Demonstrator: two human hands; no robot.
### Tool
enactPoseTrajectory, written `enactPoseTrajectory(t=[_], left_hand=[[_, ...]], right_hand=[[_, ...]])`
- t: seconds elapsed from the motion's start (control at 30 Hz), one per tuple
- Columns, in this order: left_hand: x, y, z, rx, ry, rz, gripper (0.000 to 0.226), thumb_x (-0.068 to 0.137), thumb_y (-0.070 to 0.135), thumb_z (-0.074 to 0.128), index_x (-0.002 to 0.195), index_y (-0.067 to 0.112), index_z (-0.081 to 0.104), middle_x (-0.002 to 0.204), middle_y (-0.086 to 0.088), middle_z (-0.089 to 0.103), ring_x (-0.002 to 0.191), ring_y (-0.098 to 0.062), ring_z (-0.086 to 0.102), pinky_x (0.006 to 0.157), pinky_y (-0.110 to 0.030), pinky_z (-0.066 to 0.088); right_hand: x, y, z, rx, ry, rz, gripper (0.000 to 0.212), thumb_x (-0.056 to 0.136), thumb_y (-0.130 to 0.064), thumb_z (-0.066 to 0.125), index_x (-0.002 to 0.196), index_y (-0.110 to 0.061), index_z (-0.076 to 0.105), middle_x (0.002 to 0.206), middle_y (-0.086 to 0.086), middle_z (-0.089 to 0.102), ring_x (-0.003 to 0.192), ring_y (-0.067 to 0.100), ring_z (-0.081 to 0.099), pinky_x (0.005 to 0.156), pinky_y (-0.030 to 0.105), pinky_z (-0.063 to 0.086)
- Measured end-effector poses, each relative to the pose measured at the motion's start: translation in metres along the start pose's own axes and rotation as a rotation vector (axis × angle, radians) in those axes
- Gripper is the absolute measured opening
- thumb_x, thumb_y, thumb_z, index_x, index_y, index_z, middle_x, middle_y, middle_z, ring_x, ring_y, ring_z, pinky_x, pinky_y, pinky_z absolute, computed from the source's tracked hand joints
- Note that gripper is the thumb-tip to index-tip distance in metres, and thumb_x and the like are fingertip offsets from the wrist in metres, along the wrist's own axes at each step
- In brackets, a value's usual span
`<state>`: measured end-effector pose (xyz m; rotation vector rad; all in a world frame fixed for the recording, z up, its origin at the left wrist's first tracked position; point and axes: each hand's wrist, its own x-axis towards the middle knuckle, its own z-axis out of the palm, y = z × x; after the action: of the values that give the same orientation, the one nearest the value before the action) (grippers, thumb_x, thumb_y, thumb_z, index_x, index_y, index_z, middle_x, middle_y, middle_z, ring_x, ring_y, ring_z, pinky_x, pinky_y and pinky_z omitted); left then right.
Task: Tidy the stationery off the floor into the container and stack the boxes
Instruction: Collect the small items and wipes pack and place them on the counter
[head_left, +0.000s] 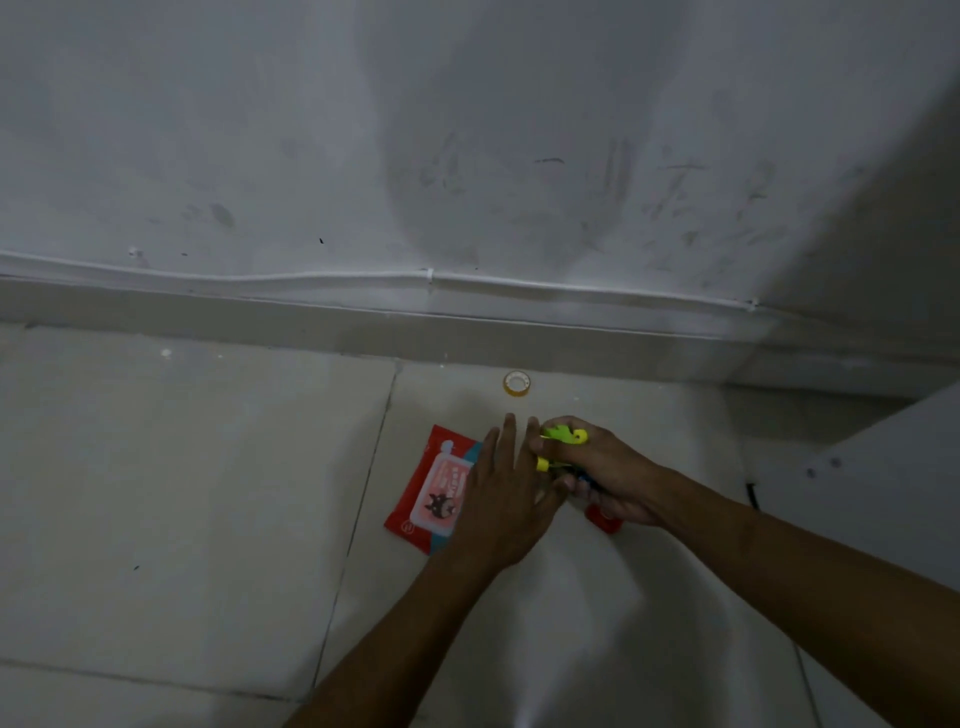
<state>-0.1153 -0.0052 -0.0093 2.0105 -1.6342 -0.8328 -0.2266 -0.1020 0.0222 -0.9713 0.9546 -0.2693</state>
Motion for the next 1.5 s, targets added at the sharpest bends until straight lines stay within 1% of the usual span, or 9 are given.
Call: enactPoseTrajectory(t=[0.13, 0.3, 0.43, 0.57, 1.0, 1.1, 1.27, 1.37, 1.5], left_hand=[[0.004, -0.017, -0.01, -0.024, -0.091, 0.025, 0.081, 0.087, 0.063, 0.042, 0.15, 0.032, 0.002, 0.16, 0.0, 0.001, 0.146, -0.021, -0.002, 0.116, -0.041, 0.006], [0.005, -0.046, -0.019, -0.014, 0.154, -0.157, 0.074, 0.084, 0.048, 0.062, 0.144, 0.018, 0.032, 0.149, -0.006, 0.035, 0.135, -0.023, 0.031, 0.113, -0.039, 0.028], [-0.008, -0.066, -0.007, 0.13, 0.134, -0.294, 0.088, 0.078, 0.054, 0.065, 0.146, 0.019, 0.022, 0.152, -0.007, 0.026, 0.139, -0.027, 0.023, 0.114, -0.046, 0.025], [-0.023, -0.08, 0.006, 0.277, 0.071, -0.303, 0.098, 0.072, 0.064, 0.063, 0.148, 0.026, 0.013, 0.156, -0.005, 0.01, 0.14, -0.03, 0.016, 0.112, -0.05, 0.026], [-0.028, -0.075, -0.002, 0.221, 0.137, -0.232, 0.058, 0.085, 0.041, 0.062, 0.133, 0.015, 0.04, 0.145, -0.006, 0.038, 0.13, -0.022, 0.037, 0.106, -0.037, 0.04], [-0.031, -0.073, -0.008, 0.184, 0.145, -0.226, 0.046, 0.089, 0.035, 0.059, 0.126, 0.013, 0.044, 0.142, -0.008, 0.043, 0.128, -0.022, 0.041, 0.103, -0.036, 0.042], [-0.034, -0.069, -0.017, 0.235, 0.22, -0.198, 0.043, 0.096, 0.026, 0.048, 0.136, 0.014, 0.038, 0.146, -0.008, 0.042, 0.13, -0.018, 0.044, 0.105, -0.027, 0.039], [-0.035, -0.062, -0.025, 0.254, 0.266, -0.175, 0.041, 0.097, 0.025, 0.044, 0.136, 0.015, 0.036, 0.14, -0.007, 0.048, 0.122, -0.016, 0.051, 0.096, -0.025, 0.042], [-0.027, -0.045, -0.038, 0.108, 0.355, -0.132, 0.024, 0.097, 0.023, 0.046, 0.119, 0.015, 0.048, 0.101, -0.009, 0.067, 0.08, -0.019, 0.061, 0.062, -0.026, 0.044]], right_hand=[[-0.003, -0.003, -0.009, -0.289, 0.029, -0.083, 0.019, 0.08, -0.022, 0.073, 0.091, -0.009, 0.066, 0.072, 0.015, 0.061, 0.05, 0.019, 0.044, 0.035, 0.018, 0.031], [-0.003, -0.012, -0.025, -0.582, 0.132, -0.067, 0.009, 0.076, -0.02, 0.075, 0.084, -0.018, 0.07, 0.065, 0.001, 0.063, 0.051, 0.01, 0.052, 0.041, 0.019, 0.037], [-0.002, -0.009, -0.043, -0.81, 0.219, -0.084, 0.017, 0.074, -0.018, 0.078, 0.086, -0.017, 0.067, 0.071, -0.002, 0.064, 0.062, 0.012, 0.059, 0.044, 0.014, 0.042], [-0.001, -0.002, -0.055, -1.087, 0.236, -0.134, 0.027, 0.074, -0.024, 0.078, 0.096, -0.016, 0.066, 0.09, 0.0, 0.064, 0.086, 0.018, 0.06, 0.07, 0.023, 0.043], [0.01, 0.011, -0.026, -1.139, 0.083, -0.16, 0.024, 0.071, -0.024, 0.076, 0.091, -0.025, 0.064, 0.089, 0.001, 0.069, 0.082, 0.015, 0.062, 0.068, 0.022, 0.046], [0.01, 0.01, -0.015, -1.147, 0.047, -0.157, 0.025, 0.071, -0.026, 0.078, 0.088, -0.03, 0.06, 0.084, -0.004, 0.066, 0.077, 0.01, 0.061, 0.062, 0.014, 0.043], [0.007, 0.013, -0.007, -1.192, -0.026, -0.148, 0.023, 0.07, -0.034, 0.078, 0.084, -0.032, 0.06, 0.079, -0.011, 0.064, 0.071, 0.005, 0.059, 0.054, 0.001, 0.035], [0.005, 0.014, -0.005, -1.17, -0.044, -0.15, 0.022, 0.071, -0.032, 0.078, 0.081, -0.032, 0.058, 0.076, -0.01, 0.065, 0.072, 0.009, 0.064, 0.055, 0.001, 0.035], [-0.001, 0.005, -0.007, -1.012, -0.035, -0.158, 0.017, 0.073, -0.02, 0.077, 0.078, -0.027, 0.062, 0.07, -0.002, 0.071, 0.069, 0.017, 0.071, 0.064, 0.015, 0.052]])
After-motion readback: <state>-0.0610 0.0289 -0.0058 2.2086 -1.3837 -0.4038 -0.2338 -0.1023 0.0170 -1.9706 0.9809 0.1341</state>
